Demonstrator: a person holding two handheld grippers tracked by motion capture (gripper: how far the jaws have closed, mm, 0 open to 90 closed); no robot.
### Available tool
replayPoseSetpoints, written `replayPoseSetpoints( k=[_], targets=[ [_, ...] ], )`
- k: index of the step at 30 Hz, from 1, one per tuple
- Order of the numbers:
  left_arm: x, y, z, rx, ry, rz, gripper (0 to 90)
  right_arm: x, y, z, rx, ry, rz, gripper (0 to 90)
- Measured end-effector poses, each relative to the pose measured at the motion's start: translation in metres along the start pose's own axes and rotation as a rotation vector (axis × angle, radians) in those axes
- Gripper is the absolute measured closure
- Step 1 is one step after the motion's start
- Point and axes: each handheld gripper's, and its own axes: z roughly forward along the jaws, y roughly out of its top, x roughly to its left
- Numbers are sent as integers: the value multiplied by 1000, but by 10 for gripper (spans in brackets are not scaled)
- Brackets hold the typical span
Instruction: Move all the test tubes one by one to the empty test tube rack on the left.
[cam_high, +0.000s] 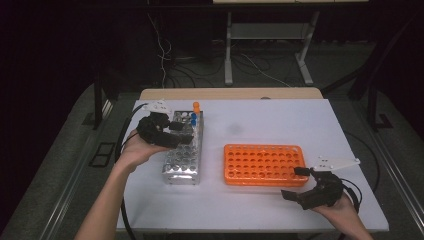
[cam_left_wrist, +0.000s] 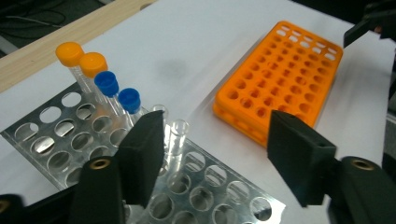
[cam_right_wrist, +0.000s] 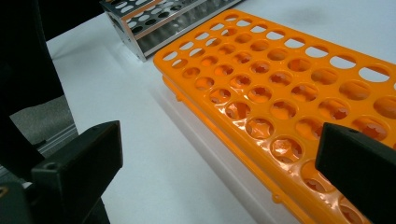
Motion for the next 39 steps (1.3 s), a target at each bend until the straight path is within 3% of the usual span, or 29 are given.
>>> replayPoseSetpoints(
  k=[6, 9, 14, 23, 32, 39],
  targets=[
    [-14, -12, -10, -38, 23, -12, 151, 1, 0, 0, -1, 2, 0, 3],
    [-19, -20, -13, -63, 25, -29, 118, 2, -1, 1, 0, 2, 1, 3],
    [-25, -33, -14, -70, 38, -61, 6, 4, -1, 1, 1, 3, -2, 3],
    [-38, -63, -8, -117, 50, -81, 0, 5, -3, 3, 2, 4, 0, 3],
    [-53, -98, 4, -151, 32, -106, 0, 7, -5, 3, 4, 5, 1, 3],
    [-61, -114, 11, -139, 31, -104, 0, 6, -8, 3, 2, -3, 10, 3]
  ],
)
